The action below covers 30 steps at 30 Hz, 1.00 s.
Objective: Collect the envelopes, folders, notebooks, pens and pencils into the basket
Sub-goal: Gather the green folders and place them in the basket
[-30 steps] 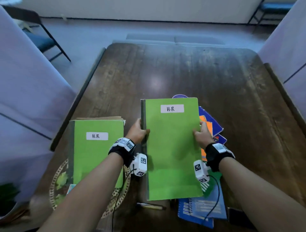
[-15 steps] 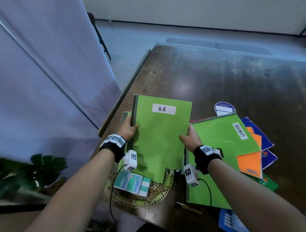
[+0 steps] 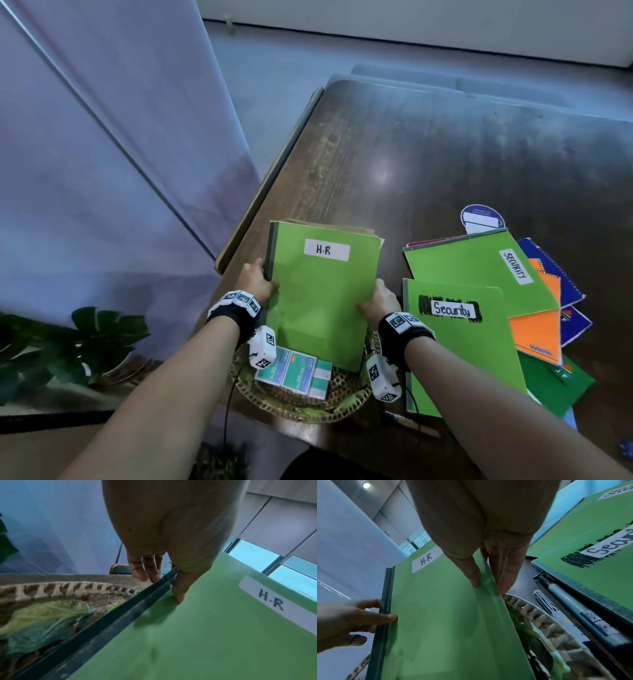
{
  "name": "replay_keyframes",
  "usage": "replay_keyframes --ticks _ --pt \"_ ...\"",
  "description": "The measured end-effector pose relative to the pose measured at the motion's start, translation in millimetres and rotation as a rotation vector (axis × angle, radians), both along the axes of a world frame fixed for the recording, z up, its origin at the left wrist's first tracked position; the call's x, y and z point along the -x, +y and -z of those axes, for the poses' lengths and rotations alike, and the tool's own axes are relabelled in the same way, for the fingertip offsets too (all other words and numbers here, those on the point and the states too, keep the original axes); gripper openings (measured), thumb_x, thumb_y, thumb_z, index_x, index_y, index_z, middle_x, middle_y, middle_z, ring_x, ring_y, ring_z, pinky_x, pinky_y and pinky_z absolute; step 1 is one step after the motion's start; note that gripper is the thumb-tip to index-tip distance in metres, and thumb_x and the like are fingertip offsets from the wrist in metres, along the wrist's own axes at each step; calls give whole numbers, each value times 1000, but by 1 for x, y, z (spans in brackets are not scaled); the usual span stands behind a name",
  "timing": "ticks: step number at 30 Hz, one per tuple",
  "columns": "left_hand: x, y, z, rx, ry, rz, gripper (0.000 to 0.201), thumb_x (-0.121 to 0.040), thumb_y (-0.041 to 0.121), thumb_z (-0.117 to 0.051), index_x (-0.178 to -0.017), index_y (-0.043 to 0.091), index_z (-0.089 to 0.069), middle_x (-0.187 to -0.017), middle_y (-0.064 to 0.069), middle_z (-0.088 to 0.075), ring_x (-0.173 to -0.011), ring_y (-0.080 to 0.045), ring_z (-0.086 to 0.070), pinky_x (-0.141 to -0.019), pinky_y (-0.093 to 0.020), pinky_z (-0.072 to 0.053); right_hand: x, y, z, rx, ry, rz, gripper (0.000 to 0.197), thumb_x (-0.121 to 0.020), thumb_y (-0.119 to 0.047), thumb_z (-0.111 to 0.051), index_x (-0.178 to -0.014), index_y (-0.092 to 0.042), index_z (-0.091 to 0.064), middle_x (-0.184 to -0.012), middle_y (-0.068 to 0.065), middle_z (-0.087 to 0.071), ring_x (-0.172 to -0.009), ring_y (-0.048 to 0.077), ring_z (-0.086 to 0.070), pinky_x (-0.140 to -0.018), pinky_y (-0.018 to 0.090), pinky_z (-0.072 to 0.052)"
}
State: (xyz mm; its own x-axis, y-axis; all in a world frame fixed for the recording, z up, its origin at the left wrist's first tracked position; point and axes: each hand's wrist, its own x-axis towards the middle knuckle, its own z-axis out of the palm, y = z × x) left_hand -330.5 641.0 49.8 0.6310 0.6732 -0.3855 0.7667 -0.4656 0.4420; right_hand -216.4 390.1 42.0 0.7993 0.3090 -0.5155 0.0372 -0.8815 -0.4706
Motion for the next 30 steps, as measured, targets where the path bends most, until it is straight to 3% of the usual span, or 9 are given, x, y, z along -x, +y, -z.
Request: replay_keyframes --ticks 5,8,13,18,23,25,28,30 --pt "-8 -3 6 -4 19 -62 53 -78 24 -80 -110 13 -39 -114 -16 -66 -102 -37 -64 -89 -43 -52 0 7 1 62 -47 35 36 -91 -3 -56 -115 -12 -31 -95 12 -61 -84 29 -62 -74 40 -56" --pt "-12 -7 7 -26 54 -76 51 -82 22 -76 -114 10 -37 -116 -20 -64 -105 -39 -63 -89 -43 -51 2 9 3 81 -85 39 46 -91 -2 -57 -127 -13 -29 -90 9 -60 -77 26 -59 -66 36 -51" --pt "-16 -8 10 4 127 -25 51 -91 19 -69 -129 0 -41 -130 -22 -58 -119 -38 -57 -98 -43 -47 0 13 7 129 -66 22 44 -94 -3 -53 -132 -11 -32 -110 16 -65 -82 28 -55 -73 37 -50" --pt "-15 -8 10 16 140 -30 54 -92 20 -68 -133 1 -39 -133 -22 -56 -121 -37 -57 -101 -44 -46 1 14 13 112 -77 40 42 -94 -1 -52 -128 -13 -32 -103 14 -64 -81 28 -59 -71 38 -52" --pt "-20 -17 9 -35 128 -60 52 -89 9 -66 -133 -1 -39 -134 -23 -54 -120 -39 -56 -99 -43 -47 -1 11 9 107 -50 24 41 -94 -2 -51 -128 -12 -32 -99 12 -61 -81 27 -58 -70 37 -52" --pt "-22 -26 6 -88 84 -46 70 -85 3 -63 -145 1 -27 -142 -23 -42 -122 -40 -53 -98 -43 -46 -4 7 5 118 -17 -8 41 -94 -5 -50 -130 -12 -31 -97 9 -57 -83 27 -59 -69 36 -51" --pt "-28 -42 -4 -193 -27 -3 92 -81 4 -65 -154 11 -9 -145 -18 -28 -110 -38 -56 -88 -42 -50 -10 -3 -3 106 41 -49 52 -92 -9 -50 -138 -14 -27 -105 10 -59 -89 26 -62 -73 36 -53" --pt "-39 -56 -10 -269 -135 53 85 -81 4 -66 -151 14 -18 -139 -15 -32 -104 -30 -55 -83 -39 -52 -16 -14 -7 89 57 -23 61 -91 -13 -50 -145 -15 -22 -114 11 -59 -90 24 -60 -74 35 -52"
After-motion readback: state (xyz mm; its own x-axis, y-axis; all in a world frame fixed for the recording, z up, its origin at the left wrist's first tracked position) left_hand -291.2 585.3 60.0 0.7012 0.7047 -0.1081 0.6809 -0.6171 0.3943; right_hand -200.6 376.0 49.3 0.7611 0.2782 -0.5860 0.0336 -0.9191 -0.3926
